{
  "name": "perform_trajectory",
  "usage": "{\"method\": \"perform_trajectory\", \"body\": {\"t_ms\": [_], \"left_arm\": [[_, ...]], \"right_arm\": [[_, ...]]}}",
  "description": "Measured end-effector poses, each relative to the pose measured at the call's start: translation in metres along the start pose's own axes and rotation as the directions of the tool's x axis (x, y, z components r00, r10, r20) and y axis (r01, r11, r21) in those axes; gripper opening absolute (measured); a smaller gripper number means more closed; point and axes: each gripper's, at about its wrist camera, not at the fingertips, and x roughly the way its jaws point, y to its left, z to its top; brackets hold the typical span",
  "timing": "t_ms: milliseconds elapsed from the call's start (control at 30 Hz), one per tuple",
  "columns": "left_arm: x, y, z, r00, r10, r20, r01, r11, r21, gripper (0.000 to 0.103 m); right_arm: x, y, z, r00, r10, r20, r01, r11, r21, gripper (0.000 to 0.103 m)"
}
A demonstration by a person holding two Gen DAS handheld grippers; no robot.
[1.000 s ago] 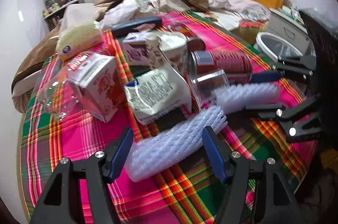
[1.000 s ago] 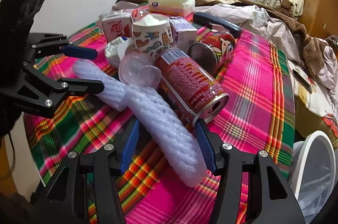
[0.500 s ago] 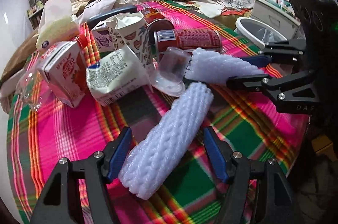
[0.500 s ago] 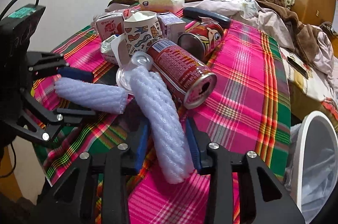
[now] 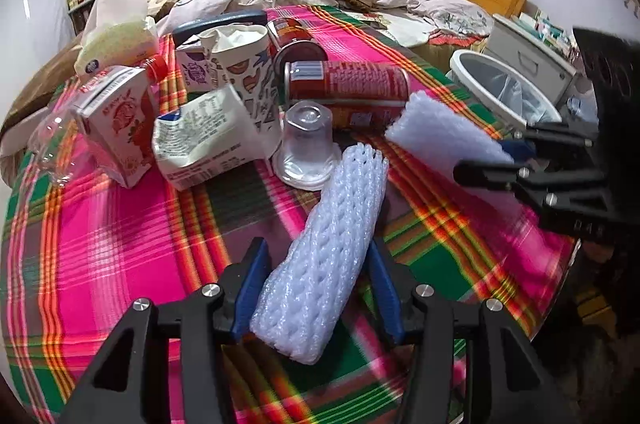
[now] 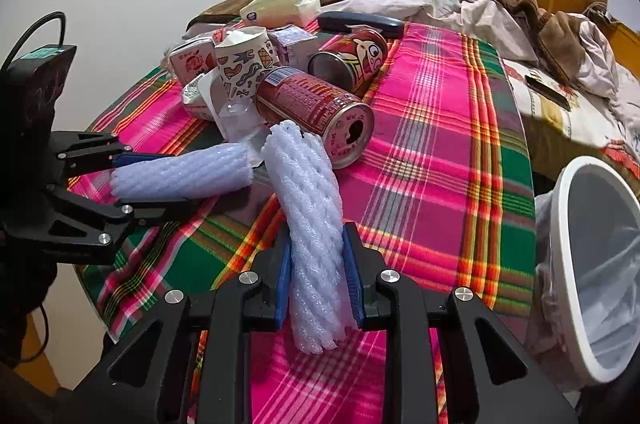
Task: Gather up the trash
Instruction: 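Carry both foam nets over the bin and open both tools to drop them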
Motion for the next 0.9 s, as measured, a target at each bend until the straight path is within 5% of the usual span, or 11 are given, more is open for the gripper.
{"method": "perform_trajectory", "body": {"t_ms": [167, 400, 900], "left_arm": [[0.0, -0.007, 0.001, 1.0, 0.01, 0.002, -0.01, 1.0, 0.002, 0.053], [-0.002, -0.016, 0.005, 0.999, 0.01, 0.034, -0.009, 0.999, -0.035, 0.033], [-0.024, -0.034, 0.009, 0.993, 0.02, 0.12, -0.008, 0.994, -0.105, 0.033]], "right_arm": [[-0.004, -0.003, -0.003, 1.0, -0.009, 0.013, 0.009, 1.0, 0.024, 0.025], [-0.008, -0.009, -0.008, 0.999, -0.018, 0.037, 0.015, 0.997, 0.079, 0.025], [-0.028, -0.026, -0.013, 0.993, -0.029, 0.111, 0.011, 0.987, 0.16, 0.025]]}}
